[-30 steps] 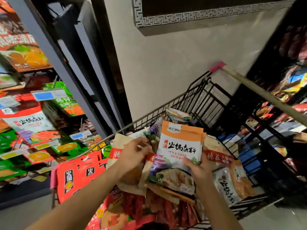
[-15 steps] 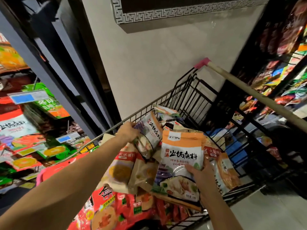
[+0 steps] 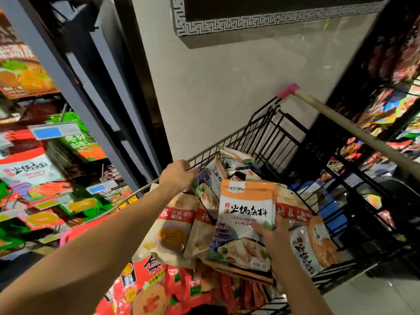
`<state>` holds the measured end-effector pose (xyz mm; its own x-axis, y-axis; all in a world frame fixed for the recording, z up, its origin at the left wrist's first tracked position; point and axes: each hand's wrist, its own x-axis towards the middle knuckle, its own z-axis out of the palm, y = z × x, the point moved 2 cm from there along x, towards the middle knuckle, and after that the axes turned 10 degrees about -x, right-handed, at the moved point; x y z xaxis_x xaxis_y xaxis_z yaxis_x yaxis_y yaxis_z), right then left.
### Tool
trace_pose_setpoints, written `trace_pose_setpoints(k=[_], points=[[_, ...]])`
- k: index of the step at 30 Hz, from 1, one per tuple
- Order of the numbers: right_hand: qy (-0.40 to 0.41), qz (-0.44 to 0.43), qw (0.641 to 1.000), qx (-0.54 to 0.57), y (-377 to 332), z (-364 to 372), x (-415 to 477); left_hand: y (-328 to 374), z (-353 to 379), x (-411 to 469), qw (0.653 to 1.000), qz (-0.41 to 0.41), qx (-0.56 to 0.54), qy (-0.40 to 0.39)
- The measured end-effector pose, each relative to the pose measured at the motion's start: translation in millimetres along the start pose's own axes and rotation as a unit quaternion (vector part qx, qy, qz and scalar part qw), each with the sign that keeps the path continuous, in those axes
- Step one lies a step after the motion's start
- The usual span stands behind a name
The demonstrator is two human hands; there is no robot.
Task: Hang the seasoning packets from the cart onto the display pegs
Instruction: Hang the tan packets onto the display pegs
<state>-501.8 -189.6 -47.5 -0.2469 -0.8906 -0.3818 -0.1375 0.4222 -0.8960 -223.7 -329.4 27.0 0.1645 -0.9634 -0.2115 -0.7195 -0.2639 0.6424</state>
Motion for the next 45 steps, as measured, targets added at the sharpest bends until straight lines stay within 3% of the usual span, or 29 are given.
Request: trace_pose_setpoints(k=[3,6,10,16,19,22,24,27,31,35,38,41,45], points=[[0.005,0.017,1.0,0.015,-0.4,0.5,-5.7,25.3,26.5,26.6,0.986,0.005,0.127,-0.111],[0.008,0.011,1.0,0.006,-4.1,-6.3,-12.6,35.1,52.6,40.0,0.965,0.015,0.165,-0.201],[0.028,0.015,0.999,0.028,-3.6,-30.6,-9.1,38.4,45.9,40.5,0.958,0.071,0.193,-0.199],[0.062,0.024,0.996,0.06,-12.9,-27.0,-5.3,19.0,-20.8,26.3,0.951,0.147,0.178,-0.208],[0.052,0.005,0.997,0.058,-15.2,-16.1,-1.7,7.5,-63.7,3.0,0.958,0.182,0.102,-0.195],[0.034,-0.002,0.999,0.041,-13.1,-5.3,-0.5,-12.6,-97.1,-28.5,0.96,0.15,-0.097,-0.215],[0.021,-0.004,0.998,0.051,-11.1,0.1,-0.5,-25.3,-104.0,-51.7,0.943,0.097,-0.241,-0.208],[-0.005,-0.007,0.996,0.085,-11.3,10.2,-1.0,-40.6,-74.6,-79.1,0.905,0.033,-0.367,-0.214],[-0.011,0.033,0.993,0.115,-13.4,25.1,-15.2,-57.5,-2.1,-98.4,0.893,-0.018,-0.361,-0.266],[-0.002,0.058,0.992,0.114,-12.5,24.7,-23.1,-53.8,51.4,-112.6,0.887,-0.063,-0.392,-0.234],[0.009,0.061,0.99,0.13,-0.3,23.6,-10.4,-42.4,65.9,-119.3,0.884,-0.067,-0.4,-0.233],[-0.061,0.06,0.988,0.125,36.7,22.5,14.4,-28.5,64.6,-123.6,0.891,-0.056,-0.374,-0.249],[-0.091,0.058,0.991,0.077,-6.0,20.6,0.7,-15.1,62.7,-128.5,0.894,-0.058,-0.384,-0.225]])
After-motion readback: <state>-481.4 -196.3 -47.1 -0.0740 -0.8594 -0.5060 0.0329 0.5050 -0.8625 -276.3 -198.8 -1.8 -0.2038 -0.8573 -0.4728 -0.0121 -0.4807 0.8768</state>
